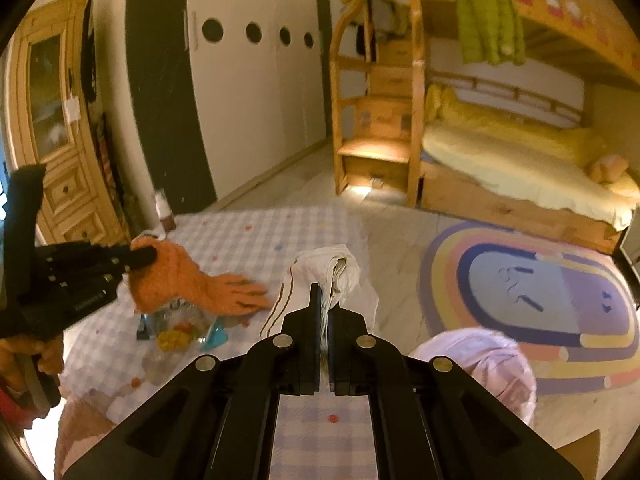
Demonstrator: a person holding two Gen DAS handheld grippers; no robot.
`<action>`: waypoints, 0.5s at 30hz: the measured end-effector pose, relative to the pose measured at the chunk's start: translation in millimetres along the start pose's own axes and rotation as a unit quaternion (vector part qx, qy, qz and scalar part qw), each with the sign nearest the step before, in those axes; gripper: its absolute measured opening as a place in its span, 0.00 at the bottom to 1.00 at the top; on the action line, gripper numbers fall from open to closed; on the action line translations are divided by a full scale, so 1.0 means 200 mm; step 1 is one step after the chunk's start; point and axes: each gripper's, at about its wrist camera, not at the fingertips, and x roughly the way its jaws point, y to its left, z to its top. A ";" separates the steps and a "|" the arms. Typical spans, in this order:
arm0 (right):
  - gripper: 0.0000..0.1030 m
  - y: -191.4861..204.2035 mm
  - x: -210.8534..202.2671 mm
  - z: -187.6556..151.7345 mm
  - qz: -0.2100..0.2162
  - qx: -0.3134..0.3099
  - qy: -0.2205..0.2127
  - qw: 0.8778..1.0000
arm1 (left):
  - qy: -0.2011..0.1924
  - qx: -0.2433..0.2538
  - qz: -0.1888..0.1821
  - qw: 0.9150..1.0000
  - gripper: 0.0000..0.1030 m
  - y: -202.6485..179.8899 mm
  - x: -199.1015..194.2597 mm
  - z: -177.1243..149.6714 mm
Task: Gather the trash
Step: 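Grasp the orange glove with the left tool while the right tool holds the cloth, then carry the glove and cloth over the bin and open both tools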
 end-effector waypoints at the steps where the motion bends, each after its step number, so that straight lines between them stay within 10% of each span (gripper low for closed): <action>1: 0.02 -0.01 -0.02 0.01 -0.002 0.001 -0.004 1.000 | -0.007 0.001 -0.004 1.000 0.12 -0.01 -0.02 0.03; 15: 0.02 -0.37 -0.27 -0.12 -0.072 0.055 -0.011 0.996 | -0.047 0.061 -0.117 0.990 0.12 -0.58 -0.13 0.09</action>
